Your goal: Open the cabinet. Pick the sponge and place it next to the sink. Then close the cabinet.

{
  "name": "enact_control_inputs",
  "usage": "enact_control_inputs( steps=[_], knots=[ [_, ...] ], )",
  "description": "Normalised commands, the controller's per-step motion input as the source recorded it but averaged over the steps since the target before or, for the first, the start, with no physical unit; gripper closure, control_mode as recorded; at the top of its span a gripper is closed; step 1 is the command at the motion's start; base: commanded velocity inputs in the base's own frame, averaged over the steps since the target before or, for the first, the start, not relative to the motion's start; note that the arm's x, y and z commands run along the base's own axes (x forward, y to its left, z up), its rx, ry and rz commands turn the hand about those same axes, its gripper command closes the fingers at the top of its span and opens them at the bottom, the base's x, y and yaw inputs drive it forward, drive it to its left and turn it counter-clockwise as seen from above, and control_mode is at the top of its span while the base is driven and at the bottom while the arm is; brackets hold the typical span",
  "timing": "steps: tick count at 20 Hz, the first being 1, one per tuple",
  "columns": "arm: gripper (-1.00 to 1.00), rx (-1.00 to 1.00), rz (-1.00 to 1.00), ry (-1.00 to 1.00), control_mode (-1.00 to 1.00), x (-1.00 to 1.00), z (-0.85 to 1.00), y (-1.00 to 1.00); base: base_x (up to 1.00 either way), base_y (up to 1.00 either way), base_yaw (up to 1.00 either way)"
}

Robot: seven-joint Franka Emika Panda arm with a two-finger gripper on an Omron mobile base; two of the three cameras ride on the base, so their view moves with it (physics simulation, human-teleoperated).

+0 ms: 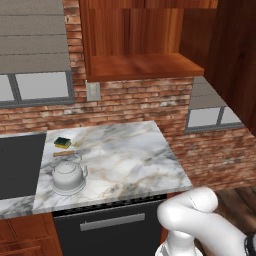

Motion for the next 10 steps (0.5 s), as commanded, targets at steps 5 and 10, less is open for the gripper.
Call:
enact_control_inputs(
  steps=[5, 10],
  knots=[
    [-1.00, 0.00, -0.09, 0.05, -1.00, 0.00, 0.23, 0.97, 0.00, 0.00, 0.00],
    [-1.00, 0.00, -0.19, 0.01, -1.00, 0.06, 0.09, 0.85, 0.00, 0.00, 0.00]
  ],
)
